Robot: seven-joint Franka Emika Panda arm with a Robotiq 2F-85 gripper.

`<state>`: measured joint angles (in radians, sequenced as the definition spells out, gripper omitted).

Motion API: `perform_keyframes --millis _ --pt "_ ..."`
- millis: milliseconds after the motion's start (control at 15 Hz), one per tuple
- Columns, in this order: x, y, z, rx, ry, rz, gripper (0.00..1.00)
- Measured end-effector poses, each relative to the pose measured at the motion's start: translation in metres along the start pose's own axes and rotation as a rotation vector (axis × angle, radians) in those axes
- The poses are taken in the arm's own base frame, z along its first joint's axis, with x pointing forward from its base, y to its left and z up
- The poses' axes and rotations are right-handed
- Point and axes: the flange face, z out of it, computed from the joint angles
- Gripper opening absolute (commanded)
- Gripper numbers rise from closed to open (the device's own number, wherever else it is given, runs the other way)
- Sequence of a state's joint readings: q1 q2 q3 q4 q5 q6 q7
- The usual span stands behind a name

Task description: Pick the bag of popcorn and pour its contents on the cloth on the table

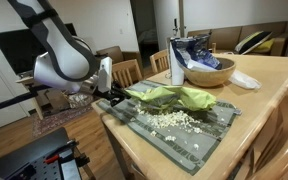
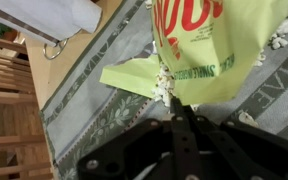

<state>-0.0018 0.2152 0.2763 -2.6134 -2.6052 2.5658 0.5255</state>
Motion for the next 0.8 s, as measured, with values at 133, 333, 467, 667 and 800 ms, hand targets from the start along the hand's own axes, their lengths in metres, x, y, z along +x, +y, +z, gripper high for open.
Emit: perform_keyframes --millis 133,333,467,667,800 --pt "0.0005 -0.0008 0.0002 0.002 0.002 0.059 0.0" --pt "0.0044 -0.0004 -0.0005 0.002 0.011 0.095 0.01" --pt "0.0048 -0.0018 0.0001 0.006 0.013 0.096 0.01" --pt "0.0045 -0.0026 0.0004 0.008 0.012 0.097 0.01" --pt "0.0045 -0.0026 0.0004 0.008 0.012 0.097 0.0"
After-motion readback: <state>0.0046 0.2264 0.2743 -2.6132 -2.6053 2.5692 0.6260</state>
